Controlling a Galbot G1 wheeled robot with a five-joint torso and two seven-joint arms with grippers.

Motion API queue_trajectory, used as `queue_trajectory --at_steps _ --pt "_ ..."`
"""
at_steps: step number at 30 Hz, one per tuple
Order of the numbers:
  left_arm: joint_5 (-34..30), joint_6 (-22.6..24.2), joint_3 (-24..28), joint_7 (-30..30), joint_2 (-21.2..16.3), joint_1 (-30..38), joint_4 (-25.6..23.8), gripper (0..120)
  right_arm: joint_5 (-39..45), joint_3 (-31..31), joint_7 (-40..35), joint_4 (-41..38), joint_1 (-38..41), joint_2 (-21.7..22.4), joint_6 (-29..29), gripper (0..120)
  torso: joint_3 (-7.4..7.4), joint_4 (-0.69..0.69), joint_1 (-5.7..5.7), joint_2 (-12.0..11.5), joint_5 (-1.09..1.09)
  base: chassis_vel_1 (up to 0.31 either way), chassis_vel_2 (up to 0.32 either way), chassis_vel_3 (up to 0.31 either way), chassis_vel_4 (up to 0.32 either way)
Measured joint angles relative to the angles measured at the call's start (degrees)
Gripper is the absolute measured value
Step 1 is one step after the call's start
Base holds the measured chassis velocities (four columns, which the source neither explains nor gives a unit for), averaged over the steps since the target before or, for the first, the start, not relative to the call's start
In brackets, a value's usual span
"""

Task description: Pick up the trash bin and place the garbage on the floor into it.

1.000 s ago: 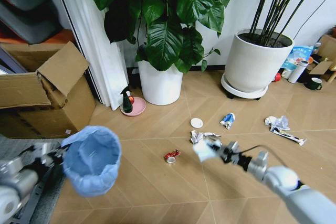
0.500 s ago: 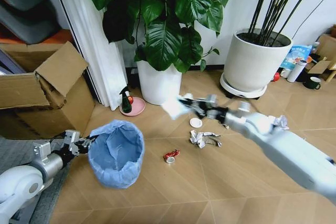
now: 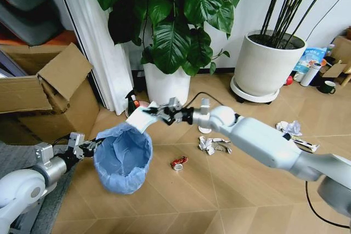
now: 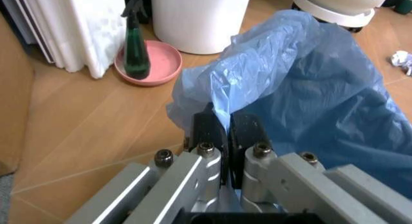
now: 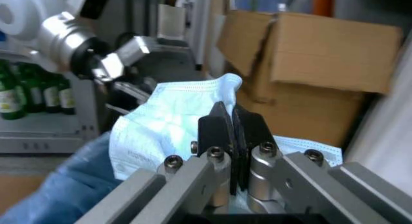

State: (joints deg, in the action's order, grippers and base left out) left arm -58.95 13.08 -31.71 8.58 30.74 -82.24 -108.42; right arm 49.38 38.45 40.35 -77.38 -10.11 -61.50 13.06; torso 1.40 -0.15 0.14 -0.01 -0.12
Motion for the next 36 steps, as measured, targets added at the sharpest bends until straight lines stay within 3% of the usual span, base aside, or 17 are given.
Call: queue_trajectory --at_steps 5,11,36 --pt "-0.47 -0.11 0.63 0.18 0.16 1.1 0.23 0 -0.66 2.69 0.35 1.38 0.26 -3.36 -0.19 0 0.0 0.02 0.0 0.0 0.01 0.0 0.0 0.0 0.0" --pt "-0.98 -0.11 0.77 0.24 0.35 1.6 0.04 0 -2.8 4.69 0.54 2.47 0.21 -4.17 -0.29 0 0.0 0.0 0.0 0.0 0.01 0.0 0.0 0.0 0.0" --pt "-1.87 0.81 0.45 -0.63 1.03 0.67 -1.03 0 -2.69 3.97 2.32 -0.13 0.53 0.8 -1.87 91 0.0 0.0 0.0 0.0 0.01 0.0 0.0 0.0 0.0"
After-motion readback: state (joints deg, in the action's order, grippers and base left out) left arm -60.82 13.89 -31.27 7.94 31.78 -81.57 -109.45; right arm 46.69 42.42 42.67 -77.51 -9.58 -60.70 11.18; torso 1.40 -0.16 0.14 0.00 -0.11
